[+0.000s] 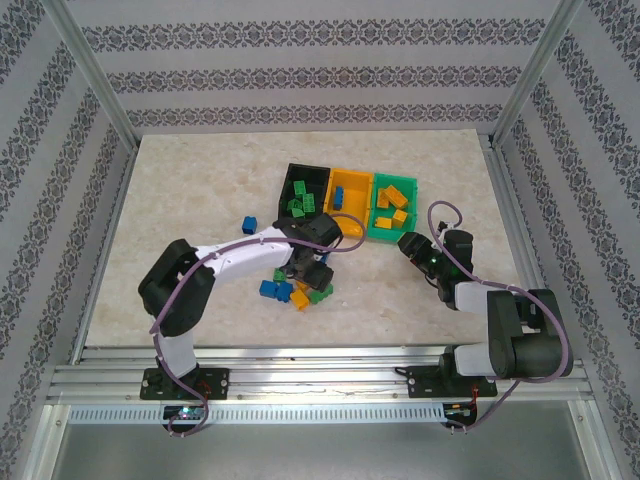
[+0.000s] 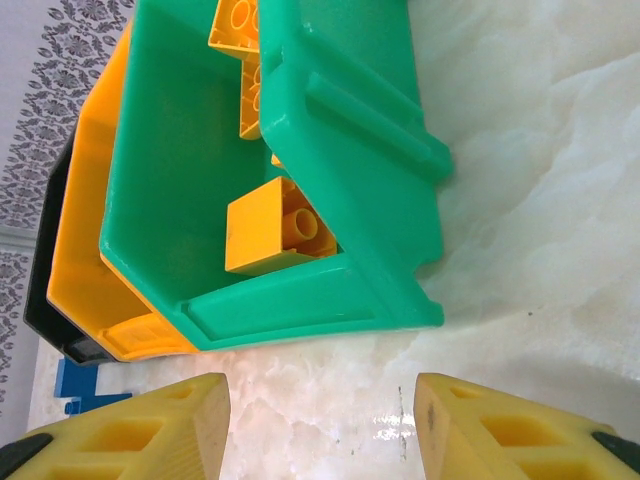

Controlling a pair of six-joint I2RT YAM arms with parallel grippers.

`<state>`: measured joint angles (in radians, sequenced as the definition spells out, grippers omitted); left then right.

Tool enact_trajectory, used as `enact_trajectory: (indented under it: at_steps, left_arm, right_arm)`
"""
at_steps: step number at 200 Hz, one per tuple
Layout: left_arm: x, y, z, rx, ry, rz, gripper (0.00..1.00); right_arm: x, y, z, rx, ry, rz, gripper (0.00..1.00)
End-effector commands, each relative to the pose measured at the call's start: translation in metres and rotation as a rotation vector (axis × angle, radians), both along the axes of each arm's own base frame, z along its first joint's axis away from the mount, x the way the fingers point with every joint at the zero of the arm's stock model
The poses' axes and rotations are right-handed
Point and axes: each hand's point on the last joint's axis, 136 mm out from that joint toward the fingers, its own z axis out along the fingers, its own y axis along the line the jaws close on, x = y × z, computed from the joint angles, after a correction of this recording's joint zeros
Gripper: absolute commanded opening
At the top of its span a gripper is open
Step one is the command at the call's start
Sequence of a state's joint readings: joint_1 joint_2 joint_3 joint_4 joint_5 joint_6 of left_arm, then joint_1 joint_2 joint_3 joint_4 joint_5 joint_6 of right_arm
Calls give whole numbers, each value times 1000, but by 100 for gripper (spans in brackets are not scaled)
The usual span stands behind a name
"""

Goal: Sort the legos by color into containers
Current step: Pick up the lego from the middle-left of the table.

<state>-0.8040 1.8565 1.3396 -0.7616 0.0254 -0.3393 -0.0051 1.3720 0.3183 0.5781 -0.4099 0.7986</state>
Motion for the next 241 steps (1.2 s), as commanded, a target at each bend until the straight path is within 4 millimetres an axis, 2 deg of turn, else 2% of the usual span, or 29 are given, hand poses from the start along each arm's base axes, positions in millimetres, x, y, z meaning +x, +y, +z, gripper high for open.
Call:
enact_trajectory:
  at_steps: [1, 31, 59, 75, 97, 118, 134, 171, 203, 241]
  left_arm:
    - [-2, 2, -9, 60, 38, -42, 69]
    - [-3, 13, -23, 116, 46, -31, 60]
    - [-5, 17, -27, 121, 38, -17, 58]
    - [-8, 17, -29, 117, 48, -15, 49]
    - [-10, 22, -32, 128, 46, -6, 46]
    - [-10, 26, -32, 141, 39, -5, 36]
    - [-6, 20, -26, 123, 26, -9, 27]
    - [22, -19, 11, -17, -56, -35, 24]
    - [54, -68, 51, -178, -144, -71, 24]
    - [96, -126, 80, -315, -226, -122, 24]
  right_arm:
    - [4, -3, 10, -1, -35, -3, 52]
    - [3, -3, 10, -4, -36, -5, 52]
    - [4, -1, 9, 8, -32, 1, 52]
    - [5, -1, 9, 10, -34, 2, 52]
    - [4, -2, 10, 8, -34, 0, 52]
    - [4, -2, 9, 6, -34, -2, 52]
    - [4, -2, 10, 6, -34, 0, 52]
    - [4, -1, 9, 10, -34, 1, 52]
    - [4, -2, 9, 6, -34, -3, 52]
    - [4, -2, 10, 6, -35, -4, 52]
